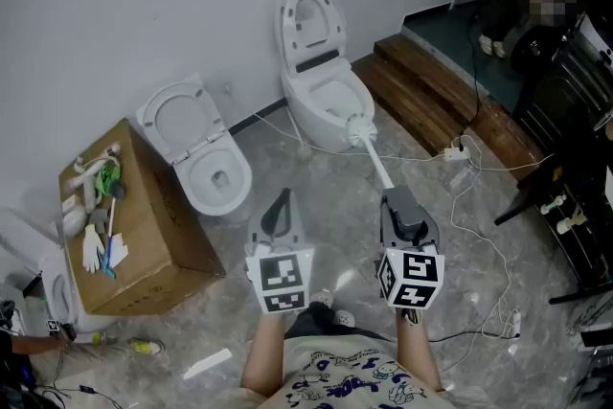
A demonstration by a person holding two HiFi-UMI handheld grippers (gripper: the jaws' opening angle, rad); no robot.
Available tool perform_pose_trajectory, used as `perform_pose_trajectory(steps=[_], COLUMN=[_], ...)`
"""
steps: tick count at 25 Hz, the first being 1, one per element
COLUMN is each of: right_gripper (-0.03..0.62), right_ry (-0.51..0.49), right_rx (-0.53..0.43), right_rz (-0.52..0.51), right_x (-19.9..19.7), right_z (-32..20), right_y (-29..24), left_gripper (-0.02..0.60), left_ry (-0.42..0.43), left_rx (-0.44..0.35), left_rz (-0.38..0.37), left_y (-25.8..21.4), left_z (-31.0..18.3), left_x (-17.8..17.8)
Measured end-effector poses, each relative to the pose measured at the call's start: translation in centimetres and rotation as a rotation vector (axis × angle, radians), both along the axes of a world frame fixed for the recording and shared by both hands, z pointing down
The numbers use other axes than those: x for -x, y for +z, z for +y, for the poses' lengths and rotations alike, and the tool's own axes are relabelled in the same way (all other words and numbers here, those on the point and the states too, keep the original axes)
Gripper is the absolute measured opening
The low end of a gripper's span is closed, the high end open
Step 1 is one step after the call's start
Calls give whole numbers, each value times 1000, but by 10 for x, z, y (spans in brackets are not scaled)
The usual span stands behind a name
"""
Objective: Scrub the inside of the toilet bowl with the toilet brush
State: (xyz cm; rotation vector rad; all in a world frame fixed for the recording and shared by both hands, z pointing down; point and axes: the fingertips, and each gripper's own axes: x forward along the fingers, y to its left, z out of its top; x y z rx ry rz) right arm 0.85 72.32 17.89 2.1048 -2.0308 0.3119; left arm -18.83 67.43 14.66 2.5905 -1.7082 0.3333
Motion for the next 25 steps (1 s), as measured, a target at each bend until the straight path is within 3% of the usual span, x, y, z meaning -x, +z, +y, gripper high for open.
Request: perform_pose_trajectory(steps=[15,25], right_gripper=[172,172], right_ry=[30,51], right_rx=[37,73], right_rz=[-22,-24], right_x=[16,-1], right_z=[-34,-61], right_y=[25,36], left_gripper=[3,3], left_ry=[29,19], left_rx=[22,53], left_rz=[-14,-17], left_y=[22,34], left_z=[-44,-75], left_x=[18,14])
